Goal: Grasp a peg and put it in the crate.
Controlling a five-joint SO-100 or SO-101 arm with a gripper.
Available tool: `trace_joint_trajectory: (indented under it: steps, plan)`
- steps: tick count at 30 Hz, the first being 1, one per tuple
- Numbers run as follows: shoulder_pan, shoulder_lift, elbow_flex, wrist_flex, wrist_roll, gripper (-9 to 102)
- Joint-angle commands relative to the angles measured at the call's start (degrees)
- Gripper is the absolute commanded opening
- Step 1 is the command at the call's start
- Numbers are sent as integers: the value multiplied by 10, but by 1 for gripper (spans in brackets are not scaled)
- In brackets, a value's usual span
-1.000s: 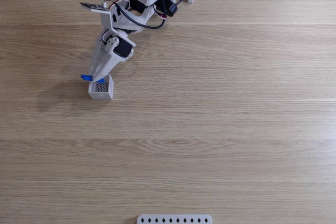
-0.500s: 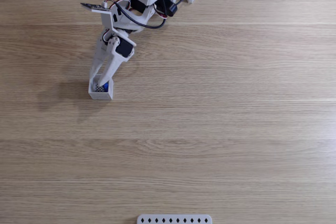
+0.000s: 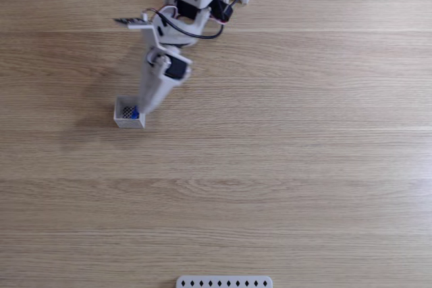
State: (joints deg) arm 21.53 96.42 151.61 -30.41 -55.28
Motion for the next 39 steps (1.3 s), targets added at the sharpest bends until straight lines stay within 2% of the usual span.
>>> trace_joint_trajectory:
  steps: [1,8,14,17,24,29,34,39]
  plan:
    - [-47,133,-10,106,148,-1]
    - [-113,312,-10,360,384,-1]
    - [-177,419,1,548,519,-1]
    - [-207,485,25,606,564,-1]
    - [-221,702,127,679,598,-1]
    - [-229,837,194,763,599,-1]
    - [-225,920,216,864,602,-1]
    - [-228,947,215,904,606,-1]
